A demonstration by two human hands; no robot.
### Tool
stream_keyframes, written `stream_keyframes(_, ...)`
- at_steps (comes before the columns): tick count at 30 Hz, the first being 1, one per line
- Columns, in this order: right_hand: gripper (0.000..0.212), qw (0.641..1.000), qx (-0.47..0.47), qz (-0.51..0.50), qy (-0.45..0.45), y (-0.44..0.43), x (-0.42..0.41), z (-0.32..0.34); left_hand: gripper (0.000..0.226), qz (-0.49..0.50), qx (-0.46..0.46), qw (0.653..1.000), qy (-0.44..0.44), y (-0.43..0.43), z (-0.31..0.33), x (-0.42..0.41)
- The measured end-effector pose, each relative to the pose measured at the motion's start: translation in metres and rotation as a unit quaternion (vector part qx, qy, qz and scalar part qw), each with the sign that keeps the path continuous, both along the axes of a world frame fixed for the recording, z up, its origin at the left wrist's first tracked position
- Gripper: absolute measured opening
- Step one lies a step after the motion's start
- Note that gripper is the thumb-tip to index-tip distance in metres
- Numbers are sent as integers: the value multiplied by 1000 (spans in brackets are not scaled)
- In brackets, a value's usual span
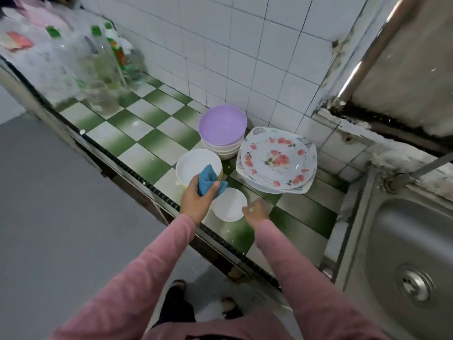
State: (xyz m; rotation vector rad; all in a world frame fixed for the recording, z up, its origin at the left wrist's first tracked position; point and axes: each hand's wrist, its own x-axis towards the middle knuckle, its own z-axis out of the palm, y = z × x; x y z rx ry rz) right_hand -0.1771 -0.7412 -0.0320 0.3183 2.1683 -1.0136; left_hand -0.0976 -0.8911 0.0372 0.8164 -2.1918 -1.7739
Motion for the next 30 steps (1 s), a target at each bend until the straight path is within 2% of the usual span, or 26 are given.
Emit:
stream_keyframes(3, 63, 999, 3, -31, -14, -14, 8, -13, 39, -55, -4, 998, -8, -20, 1, -8)
stream_keyframes(8, 53, 991, 5, -131, -38, -30, 18, -30, 35, -130, 4, 991, -5, -50, 0, -15)
stream_keyframes(12, 41, 970, -28, -241, -30, -48, 29, -33, 30, -175, -7, 984, -4, -75, 2, -17)
stream_keyframes(16, 36, 953, -40, -301, -6, -59, 33, -41, 29, -212, -17, 977, -1, -89, 5, -25)
stream_keyframes(21, 35, 935, -51, -351, 12, -60, 41, -32, 28, -252, -10, 968, 4, -90, 10, -38)
stream_keyframes(25, 18, 914, -79, -397, 38, -53, 43, -24, 41, -262, -15, 965, 2, -79, 8, -46)
stream_keyframes(30, 24, 879, -150, -447, 68, -27, 43, 7, 44, -294, -4, 956, 9, -54, 18, -56)
